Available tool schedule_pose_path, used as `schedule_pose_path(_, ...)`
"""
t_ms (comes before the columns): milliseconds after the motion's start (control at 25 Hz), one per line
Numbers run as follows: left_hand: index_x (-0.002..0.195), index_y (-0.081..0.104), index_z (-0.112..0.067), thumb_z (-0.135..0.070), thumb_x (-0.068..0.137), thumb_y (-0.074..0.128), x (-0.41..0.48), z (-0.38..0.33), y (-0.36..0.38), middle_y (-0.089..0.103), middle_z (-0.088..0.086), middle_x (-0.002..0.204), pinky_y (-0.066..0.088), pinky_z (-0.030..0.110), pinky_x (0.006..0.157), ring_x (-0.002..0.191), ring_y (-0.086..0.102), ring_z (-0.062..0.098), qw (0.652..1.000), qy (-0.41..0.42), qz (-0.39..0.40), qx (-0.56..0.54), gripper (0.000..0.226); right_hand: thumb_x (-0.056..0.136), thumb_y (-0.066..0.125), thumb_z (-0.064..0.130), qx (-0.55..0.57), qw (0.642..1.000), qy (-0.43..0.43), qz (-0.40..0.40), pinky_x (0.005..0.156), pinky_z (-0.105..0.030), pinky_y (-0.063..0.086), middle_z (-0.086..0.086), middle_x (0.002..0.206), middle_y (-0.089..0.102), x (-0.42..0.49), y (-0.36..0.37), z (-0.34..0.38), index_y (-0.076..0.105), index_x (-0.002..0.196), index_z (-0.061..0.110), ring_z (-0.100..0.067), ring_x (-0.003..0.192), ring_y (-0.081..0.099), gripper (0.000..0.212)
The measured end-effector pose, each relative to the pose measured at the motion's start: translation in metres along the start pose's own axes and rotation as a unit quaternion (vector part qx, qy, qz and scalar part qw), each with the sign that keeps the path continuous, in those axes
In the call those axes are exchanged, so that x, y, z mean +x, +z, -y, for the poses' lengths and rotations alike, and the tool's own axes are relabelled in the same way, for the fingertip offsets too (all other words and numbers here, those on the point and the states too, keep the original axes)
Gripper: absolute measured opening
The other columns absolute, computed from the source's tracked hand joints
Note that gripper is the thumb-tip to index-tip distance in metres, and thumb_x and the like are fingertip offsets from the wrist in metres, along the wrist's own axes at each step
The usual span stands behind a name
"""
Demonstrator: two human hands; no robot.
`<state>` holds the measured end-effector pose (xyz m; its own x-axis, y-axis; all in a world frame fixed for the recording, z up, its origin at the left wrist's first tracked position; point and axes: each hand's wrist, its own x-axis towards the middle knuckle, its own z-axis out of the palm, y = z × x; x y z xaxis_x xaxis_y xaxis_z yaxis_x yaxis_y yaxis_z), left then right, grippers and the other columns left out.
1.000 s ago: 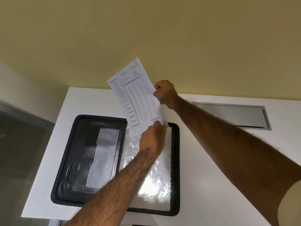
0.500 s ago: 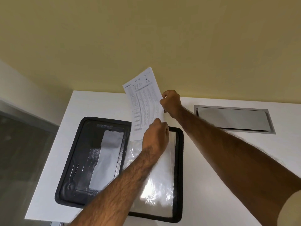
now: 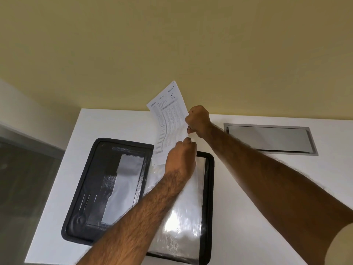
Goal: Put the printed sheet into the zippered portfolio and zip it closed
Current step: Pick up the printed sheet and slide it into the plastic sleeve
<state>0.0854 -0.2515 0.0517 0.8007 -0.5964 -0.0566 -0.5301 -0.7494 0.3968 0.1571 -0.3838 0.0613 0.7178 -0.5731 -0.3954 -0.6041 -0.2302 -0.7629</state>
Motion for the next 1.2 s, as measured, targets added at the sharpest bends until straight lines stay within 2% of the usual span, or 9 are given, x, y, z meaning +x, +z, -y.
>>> schedule_pose_path(280,0.103,0.069,-0.012,-0.018,0.098,0.057,0.009,0.005,0.001,0.070,0.004,0.100,0.049,0.028,0.067,0.082,0.066,0.021,0.999,0.008,0.046,0.003,0.014,0.089,0.049,0.000,0.045,0.994,0.049,0.085,0.042,-0.026,0.051,-0.011,0.072,0.062,-0.007,-0.010,-0.016,0.057,0.081,0.009,-0.020,0.039,0.058,0.014)
schedule_pose_path(440,0.105,0.067,-0.013,-0.017,0.098,0.058,0.003,0.003,0.007,0.067,0.004,0.099,0.053,0.029,0.065,0.078,0.064,0.020,0.999,0.010,0.043,0.000,0.012,0.089,0.062,0.005,0.025,0.984,0.066,0.165,0.048,-0.029,0.057,-0.014,0.074,0.062,-0.009,-0.018,-0.016,0.064,0.087,0.005,-0.022,0.049,0.061,0.002)
schedule_pose_path(560,0.118,0.065,-0.010,-0.016,0.099,0.057,0.001,0.002,0.008,0.065,0.008,0.109,0.056,0.033,0.070,0.085,0.066,0.023,0.999,0.009,0.045,-0.008,0.021,0.086,0.069,0.004,-0.048,0.971,0.060,0.227,0.055,-0.036,0.061,-0.018,0.083,0.064,-0.013,-0.020,-0.019,0.063,0.094,0.001,-0.028,0.064,0.067,0.011)
schedule_pose_path(720,0.125,0.059,-0.009,-0.009,0.098,0.059,-0.003,-0.007,0.005,0.062,0.008,0.110,0.056,0.031,0.071,0.084,0.063,0.021,0.999,0.000,0.051,0.014,0.027,0.087,0.068,0.002,-0.070,0.973,0.029,0.216,0.056,-0.036,0.059,-0.023,0.089,0.065,-0.010,-0.019,-0.025,0.061,0.102,-0.004,-0.032,0.065,0.067,0.018)
schedule_pose_path(800,0.122,0.059,-0.010,-0.006,0.096,0.060,-0.006,-0.014,0.004,0.061,0.006,0.104,0.052,0.029,0.066,0.080,0.059,0.017,0.998,-0.004,0.044,0.040,0.027,0.088,0.066,0.001,-0.042,0.974,0.047,0.218,0.050,-0.031,0.048,-0.021,0.088,0.058,-0.007,-0.018,-0.029,0.057,0.117,-0.010,-0.025,0.055,0.054,0.032)
schedule_pose_path(920,0.129,0.055,-0.008,-0.007,0.095,0.063,-0.011,-0.024,0.007,0.061,0.006,0.113,0.058,0.032,0.080,0.096,0.064,0.019,0.996,0.005,0.048,0.074,0.035,0.090,0.066,0.001,-0.005,0.972,0.064,0.228,0.043,-0.025,0.043,-0.020,0.086,0.059,-0.007,-0.019,-0.034,0.060,0.112,-0.006,-0.016,0.050,0.047,0.024)
schedule_pose_path(1000,0.133,0.054,-0.008,-0.008,0.095,0.064,-0.012,-0.027,0.009,0.061,0.007,0.119,0.058,0.033,0.087,0.104,0.064,0.020,0.995,0.001,0.060,0.076,0.039,0.091,0.064,0.002,0.031,0.968,0.081,0.237,0.052,-0.028,0.049,-0.024,0.088,0.065,-0.008,-0.019,-0.038,0.061,0.109,0.000,-0.022,0.059,0.056,0.018)
schedule_pose_path(1080,0.134,0.054,-0.011,-0.008,0.097,0.061,-0.009,-0.027,0.007,0.063,0.005,0.120,0.056,0.032,0.089,0.104,0.064,0.019,0.997,-0.020,0.053,0.052,0.038,0.093,0.061,0.002,0.077,0.961,0.117,0.237,0.069,-0.037,0.056,-0.026,0.110,0.068,-0.008,-0.017,-0.044,0.058,0.123,-0.002,-0.031,0.081,0.063,0.030)
schedule_pose_path(1200,0.128,0.059,-0.011,-0.004,0.098,0.055,-0.006,-0.024,0.002,0.065,0.006,0.113,0.053,0.033,0.082,0.097,0.063,0.022,0.999,-0.031,0.026,0.030,0.032,0.096,0.059,0.004,0.121,0.951,0.168,0.230,0.075,-0.044,0.060,-0.026,0.123,0.063,-0.008,-0.017,-0.048,0.048,0.135,-0.005,-0.034,0.088,0.067,0.042)
